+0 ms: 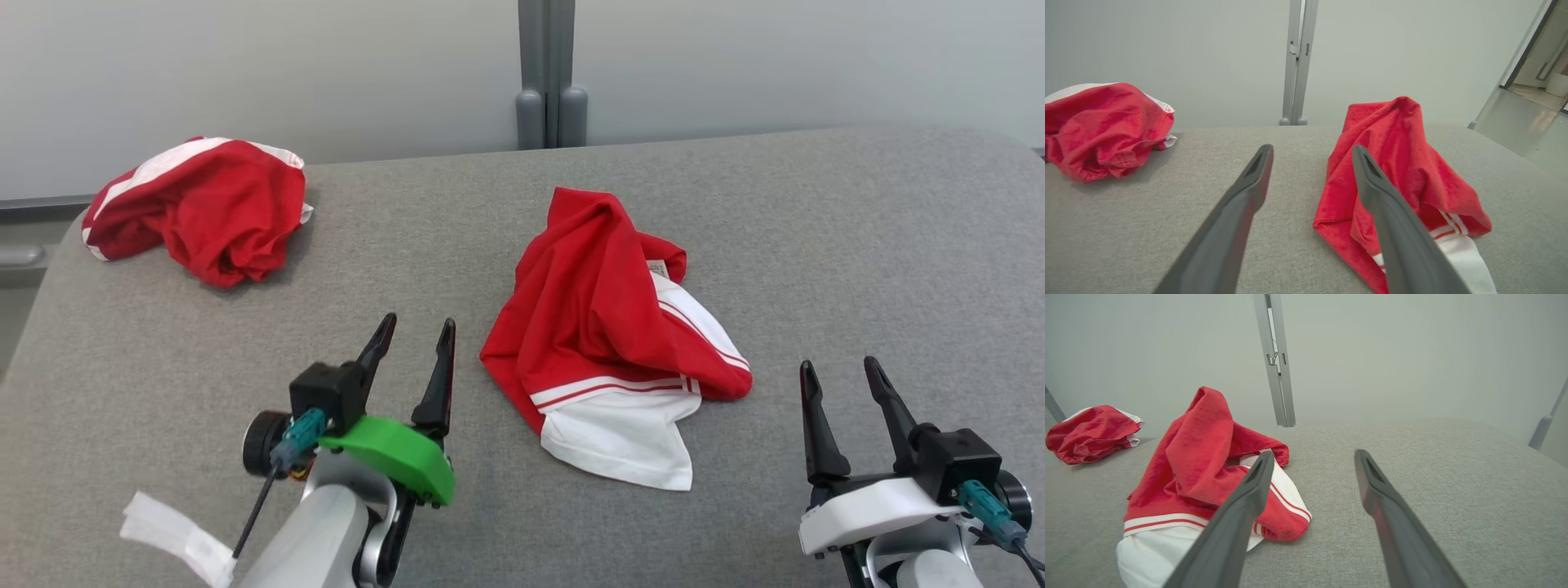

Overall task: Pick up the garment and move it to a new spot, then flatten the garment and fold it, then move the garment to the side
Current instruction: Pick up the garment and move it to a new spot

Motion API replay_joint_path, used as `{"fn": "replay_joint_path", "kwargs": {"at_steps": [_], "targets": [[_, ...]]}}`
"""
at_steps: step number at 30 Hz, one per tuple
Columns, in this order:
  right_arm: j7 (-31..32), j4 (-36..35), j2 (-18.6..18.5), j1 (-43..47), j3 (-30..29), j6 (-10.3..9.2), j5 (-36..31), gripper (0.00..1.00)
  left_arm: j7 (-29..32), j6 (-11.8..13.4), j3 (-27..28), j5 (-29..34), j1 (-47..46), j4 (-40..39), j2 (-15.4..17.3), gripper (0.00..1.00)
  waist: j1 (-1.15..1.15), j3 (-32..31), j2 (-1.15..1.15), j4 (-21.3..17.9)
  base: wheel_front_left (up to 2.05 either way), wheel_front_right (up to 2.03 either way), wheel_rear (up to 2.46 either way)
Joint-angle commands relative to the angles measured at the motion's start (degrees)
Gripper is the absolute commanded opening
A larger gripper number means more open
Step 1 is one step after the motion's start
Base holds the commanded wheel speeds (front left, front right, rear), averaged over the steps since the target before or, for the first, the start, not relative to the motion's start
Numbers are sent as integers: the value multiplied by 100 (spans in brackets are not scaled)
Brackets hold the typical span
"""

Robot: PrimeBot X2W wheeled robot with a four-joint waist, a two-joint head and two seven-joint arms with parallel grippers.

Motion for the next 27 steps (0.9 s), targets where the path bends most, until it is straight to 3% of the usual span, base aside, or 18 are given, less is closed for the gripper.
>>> {"fn": "replay_joint_path", "kwargs": {"at_steps": [1, 11, 27], "targets": [[-4, -42, -17, 110, 6, -6, -12, 100, -3, 49, 137, 121, 227, -97, -8, 100, 0, -143, 0, 134, 0, 0, 0], [-4, -177, -17, 353, 25, -6, 149, 100, -3, 389, 1287, 975, 1537, -998, -57, 100, 0, -221, 0, 79, 0, 0, 0], [-4, -19, -16, 342, 125, -6, 157, 100, -3, 11, 1952, 1513, 2115, -1111, -382, 100, 0, -280, 0, 56, 0, 0, 0]]}}
